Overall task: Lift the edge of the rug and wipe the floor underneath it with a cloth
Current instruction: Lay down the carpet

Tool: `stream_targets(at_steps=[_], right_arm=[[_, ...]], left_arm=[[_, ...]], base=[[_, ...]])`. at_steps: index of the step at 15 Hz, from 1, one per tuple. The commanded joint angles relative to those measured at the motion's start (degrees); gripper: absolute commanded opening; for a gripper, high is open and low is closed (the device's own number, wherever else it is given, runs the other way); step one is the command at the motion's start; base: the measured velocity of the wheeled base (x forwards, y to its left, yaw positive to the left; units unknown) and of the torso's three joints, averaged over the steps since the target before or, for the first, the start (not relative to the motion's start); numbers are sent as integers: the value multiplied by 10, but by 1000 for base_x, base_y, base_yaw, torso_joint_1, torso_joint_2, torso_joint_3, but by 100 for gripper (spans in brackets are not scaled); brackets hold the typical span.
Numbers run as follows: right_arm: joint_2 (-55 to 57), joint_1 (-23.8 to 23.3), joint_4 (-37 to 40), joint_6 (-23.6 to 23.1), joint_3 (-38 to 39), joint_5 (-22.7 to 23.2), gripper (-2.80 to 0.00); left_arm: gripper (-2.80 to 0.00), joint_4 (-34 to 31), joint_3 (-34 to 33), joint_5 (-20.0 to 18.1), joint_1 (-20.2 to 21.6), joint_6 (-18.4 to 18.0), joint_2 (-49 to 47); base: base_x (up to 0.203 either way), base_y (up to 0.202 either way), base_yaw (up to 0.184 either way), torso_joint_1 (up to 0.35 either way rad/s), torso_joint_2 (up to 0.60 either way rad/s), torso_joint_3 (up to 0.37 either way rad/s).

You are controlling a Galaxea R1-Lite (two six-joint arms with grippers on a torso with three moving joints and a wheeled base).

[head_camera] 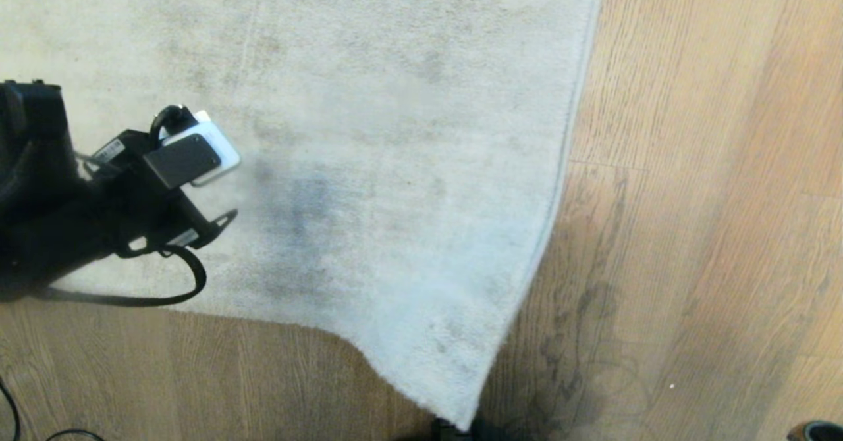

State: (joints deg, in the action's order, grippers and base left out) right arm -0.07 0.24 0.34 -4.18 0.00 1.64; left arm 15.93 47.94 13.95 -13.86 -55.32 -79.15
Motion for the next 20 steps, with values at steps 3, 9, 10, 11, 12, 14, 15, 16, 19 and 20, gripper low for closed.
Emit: stream_targets(at_steps=[3,9,10,11,12,14,15,16,19,20], right_arm=[[1,0,0,0,0,0,-280],[1,0,0,0,0,0,-280],[1,0,0,0,0,0,-280],[1,0,0,0,0,0,-280],[1,0,0,0,0,0,-280],[1,0,0,0,0,0,-280],[1,0,0,0,0,0,-280],[1,0,0,0,0,0,-280],[1,0,0,0,0,0,-280],[1,0,0,0,0,0,-280]], left_arm=[[0,5,-37,0,0,-1,12],[0,22,-74,4,-36,39,-31],[0,41,-72,11,-47,41,-48],[0,69,-71,21,-58,43,-68],[-280,100,-70,30,-70,45,-88],[-280,150,-68,43,-94,63,-132],[-280,174,-65,48,-107,79,-154],[-280,196,-59,49,-121,99,-174],[-280,235,-39,52,-169,166,-214],[-280,236,-28,55,-187,187,-222]], base=[[0,0,0,0,0,0],[0,0,0,0,0,0],[0,0,0,0,0,0],[0,0,0,0,0,0],[0,0,0,0,0,0],[0,0,0,0,0,0],[0,0,0,0,0,0],[0,0,0,0,0,0],[0,0,0,0,0,0],[0,0,0,0,0,0]])
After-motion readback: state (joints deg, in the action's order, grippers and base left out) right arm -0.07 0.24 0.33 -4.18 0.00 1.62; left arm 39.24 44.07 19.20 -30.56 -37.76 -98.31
